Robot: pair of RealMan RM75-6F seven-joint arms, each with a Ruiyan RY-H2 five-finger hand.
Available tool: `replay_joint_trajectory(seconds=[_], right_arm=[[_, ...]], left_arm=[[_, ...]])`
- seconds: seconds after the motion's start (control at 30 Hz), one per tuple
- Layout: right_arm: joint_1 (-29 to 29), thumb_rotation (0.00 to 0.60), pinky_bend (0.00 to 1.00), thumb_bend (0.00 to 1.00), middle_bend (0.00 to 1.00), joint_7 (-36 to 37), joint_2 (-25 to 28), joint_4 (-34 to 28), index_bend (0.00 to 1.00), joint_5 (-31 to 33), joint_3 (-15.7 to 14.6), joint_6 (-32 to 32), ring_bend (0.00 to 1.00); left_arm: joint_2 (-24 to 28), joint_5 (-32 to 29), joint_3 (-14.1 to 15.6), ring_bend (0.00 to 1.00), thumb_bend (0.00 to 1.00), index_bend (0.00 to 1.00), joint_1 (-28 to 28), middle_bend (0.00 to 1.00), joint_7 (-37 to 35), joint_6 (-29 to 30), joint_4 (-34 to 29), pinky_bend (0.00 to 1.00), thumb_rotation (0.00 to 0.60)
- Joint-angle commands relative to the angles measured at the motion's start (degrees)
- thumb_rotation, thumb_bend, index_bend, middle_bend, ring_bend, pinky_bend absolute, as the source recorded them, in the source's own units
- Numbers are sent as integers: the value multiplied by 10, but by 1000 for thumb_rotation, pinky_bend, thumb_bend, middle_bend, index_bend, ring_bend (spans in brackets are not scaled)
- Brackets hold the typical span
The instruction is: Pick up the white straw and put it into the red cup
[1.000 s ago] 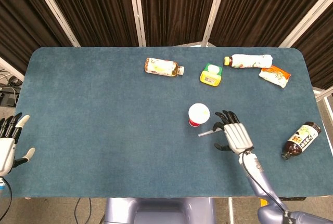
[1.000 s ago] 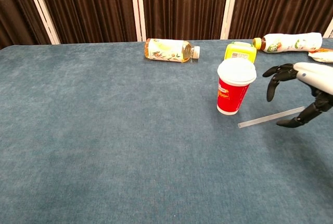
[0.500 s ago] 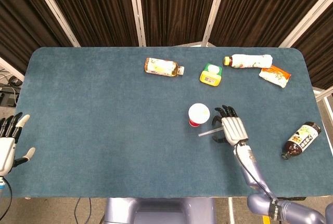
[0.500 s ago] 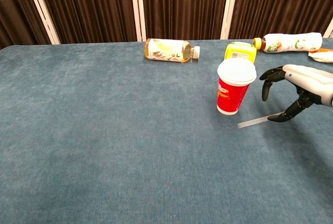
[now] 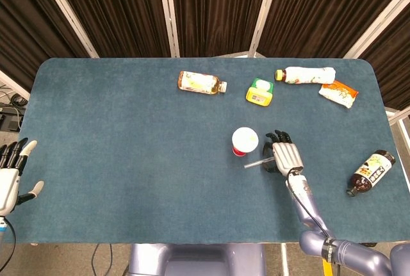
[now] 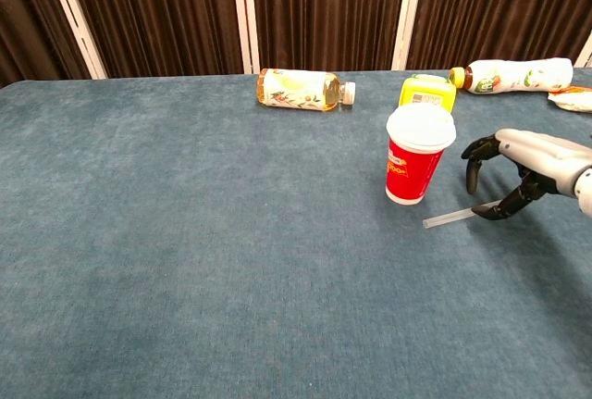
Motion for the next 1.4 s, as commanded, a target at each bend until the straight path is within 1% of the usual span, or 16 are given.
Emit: replay_joint_trajectory(seconds=[0.03,0.7,0.97,1.4], right_arm=[[1,600,0,306,155,-2,-2,3,516,2,-2,-1,0],[6,600,0,314,155,-8,-22,21,518,17,-10,-7,0],[5,600,0,349,160,-3,-25,24,535,20,-9,-4,0],[-2,600,0,372,168,1,-27,23,550,27,-11,-1,0]], left_arm=[[0,0,0,0,295,62,0,0,0,0,0,0,600],[1,1,1,0,296,62,-2,0,-3,-2,1,0,600],[3,3,0,0,296,63,-6,0,-4,-7,2,0,600],[8,7,-3,0,296,66,-22,0,-9,-26,5,0,600]])
